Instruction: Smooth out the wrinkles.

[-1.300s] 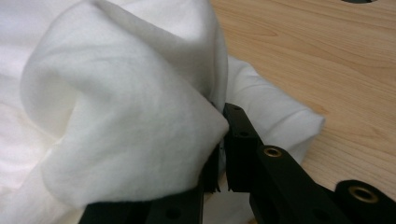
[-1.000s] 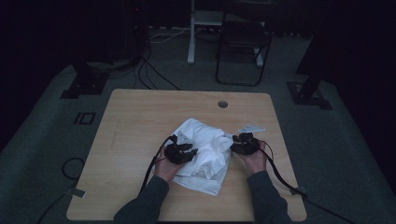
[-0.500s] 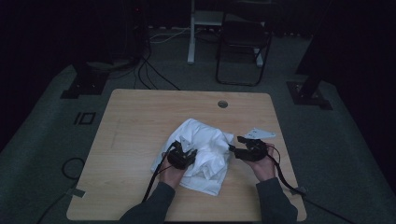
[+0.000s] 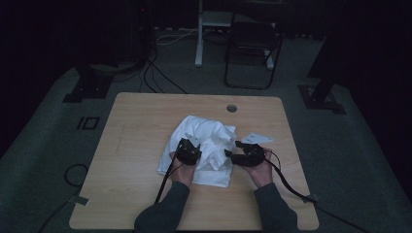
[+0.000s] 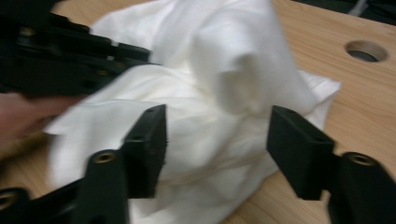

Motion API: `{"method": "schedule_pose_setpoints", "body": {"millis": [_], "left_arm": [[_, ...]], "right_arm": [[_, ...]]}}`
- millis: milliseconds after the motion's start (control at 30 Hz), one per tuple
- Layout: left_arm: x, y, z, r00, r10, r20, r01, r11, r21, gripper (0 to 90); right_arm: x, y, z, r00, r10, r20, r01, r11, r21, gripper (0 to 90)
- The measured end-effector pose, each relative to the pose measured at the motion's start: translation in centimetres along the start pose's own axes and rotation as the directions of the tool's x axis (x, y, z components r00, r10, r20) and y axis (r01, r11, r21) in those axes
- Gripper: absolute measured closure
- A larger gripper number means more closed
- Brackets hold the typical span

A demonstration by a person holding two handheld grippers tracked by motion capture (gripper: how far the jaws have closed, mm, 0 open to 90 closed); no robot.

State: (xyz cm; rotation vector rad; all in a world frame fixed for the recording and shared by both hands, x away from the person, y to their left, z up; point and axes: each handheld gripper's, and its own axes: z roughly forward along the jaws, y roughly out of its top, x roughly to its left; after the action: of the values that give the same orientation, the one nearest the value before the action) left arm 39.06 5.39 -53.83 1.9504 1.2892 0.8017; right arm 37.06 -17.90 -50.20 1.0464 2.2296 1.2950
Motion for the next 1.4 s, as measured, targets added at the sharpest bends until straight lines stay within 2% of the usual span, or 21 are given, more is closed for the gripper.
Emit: {"method": "schedule_pose_setpoints", "body": {"millis": [33, 100, 200, 267, 333, 400, 433, 467, 600, 733, 800, 833, 967, 1033, 1100, 1200, 1300, 1333, 1367, 1400], "left_arm": [[0.0, 0.2, 0.1, 1.0000, -0.004, -0.006, 0.004, 1.0000, -0.001, 71.9], [0.2, 0.4, 0.2, 1.0000, -0.007, 0.004, 0.007, 1.0000, 0.001, 71.1], [0.9, 0.7, -0.2, 0.9961, -0.034, 0.082, 0.035, 0.9994, -0.006, 65.7], [1.6, 0.8, -0.6, 0.9892, -0.051, 0.137, 0.053, 0.9986, -0.008, 61.8], [2.0, 0.8, -0.8, 0.9845, -0.058, 0.165, 0.061, 0.9981, -0.012, 57.9], [2.1, 0.9, -1.0, 0.9824, -0.049, 0.180, 0.053, 0.9984, -0.017, 57.1], [2.2, 0.8, -1.1, 0.9815, -0.048, 0.185, 0.053, 0.9984, -0.021, 56.1], [2.2, 0.8, -1.2, 0.9804, -0.046, 0.192, 0.052, 0.9984, -0.025, 55.3], [2.4, 0.7, -1.5, 0.9778, -0.032, 0.207, 0.040, 0.9985, -0.038, 54.1], [2.6, 0.6, -1.6, 0.9785, -0.024, 0.205, 0.033, 0.9986, -0.040, 54.7], [2.7, 0.6, -1.5, 0.9797, -0.018, 0.199, 0.026, 0.9989, -0.039, 54.6], [2.7, 0.6, -1.5, 0.9776, -0.026, 0.209, 0.036, 0.9985, -0.041, 54.6], [2.8, 0.6, -1.5, 0.9758, -0.030, 0.217, 0.040, 0.9984, -0.041, 53.6], [2.7, 0.6, -1.6, 0.9766, -0.027, 0.214, 0.037, 0.9984, -0.043, 52.1], [2.8, 0.6, -1.6, 0.9753, -0.031, 0.219, 0.041, 0.9983, -0.041, 51.8], [2.8, 0.6, -1.6, 0.9746, -0.032, 0.222, 0.042, 0.9983, -0.041, 51.5], [2.8, 0.6, -1.6, 0.9735, -0.030, 0.227, 0.041, 0.9983, -0.042, 51.0], [2.8, 0.6, -1.7, 0.9733, -0.031, 0.228, 0.042, 0.9982, -0.043, 50.8], [2.9, 0.6, -1.7, 0.9719, -0.032, 0.233, 0.044, 0.9980, -0.046, 50.5], [2.9, 0.6, -1.7, 0.9712, -0.031, 0.236, 0.043, 0.9980, -0.046, 50.0]], "right_arm": [[0.2, 0.1, 0.2, 0.9999, -0.001, -0.013, 0.001, 1.000, -0.003, 42.5], [0.5, 0.3, 0.6, 1.0000, -0.004, -0.005, 0.004, 1.000, 0.005, 43.4], [0.8, 0.4, 1.5, 0.9998, 0.002, -0.020, -0.001, 1.000, 0.017, 43.0], [0.9, 0.2, 2.4, 0.9999, -0.005, -0.015, 0.005, 0.999, 0.040, 44.8], [1.0, -0.1, 3.2, 0.9999, -0.004, -0.015, 0.005, 0.997, 0.078, 57.3], [0.9, -0.7, 3.8, 0.9999, -0.011, -0.012, 0.012, 0.993, 0.118, 78.2], [0.9, -0.9, 3.8, 0.9999, -0.010, -0.010, 0.011, 0.992, 0.124, 85.7], [0.8, -1.0, 3.6, 0.9999, -0.010, -0.006, 0.011, 0.992, 0.126, 88.0], [0.7, -1.5, 2.4, 0.9996, -0.030, -0.003, 0.030, 0.994, 0.109, 89.1], [1.0, -1.9, 1.4, 0.9983, -0.058, -0.010, 0.059, 0.992, 0.116, 88.7], [1.1, -2.4, 1.0, 0.9972, -0.075, 0.008, 0.073, 0.988, 0.135, 88.8], [1.0, -2.8, 0.8, 0.9965, -0.080, 0.023, 0.076, 0.986, 0.151, 88.8], [0.5, -3.4, 0.1, 0.9979, -0.054, 0.035, 0.049, 0.988, 0.144, 86.8], [0.4, -3.0, -0.3, 0.9982, -0.041, 0.045, 0.036, 0.993, 0.109, 70.4], [0.4, -2.4, -0.4, 0.9975, -0.028, 0.064, 0.023, 0.997, 0.072, 61.1], [0.5, -1.4, -0.2, 0.9989, -0.014, 0.044, 0.013, 1.000, 0.009, 53.5], [0.6, -0.9, 0.6, 0.9992, -0.019, 0.035, 0.019, 1.000, 0.013, 50.0], [0.8, -0.9, 1.7, 0.9990, -0.036, 0.026, 0.035, 0.998, 0.044, 50.7], [0.9, -0.9, 2.0, 0.9989, -0.041, 0.024, 0.039, 0.998, 0.053, 54.2], [1.1, -1.1, 2.5, 0.9982, -0.055, 0.022, 0.053, 0.995, 0.079, 67.7]]}}
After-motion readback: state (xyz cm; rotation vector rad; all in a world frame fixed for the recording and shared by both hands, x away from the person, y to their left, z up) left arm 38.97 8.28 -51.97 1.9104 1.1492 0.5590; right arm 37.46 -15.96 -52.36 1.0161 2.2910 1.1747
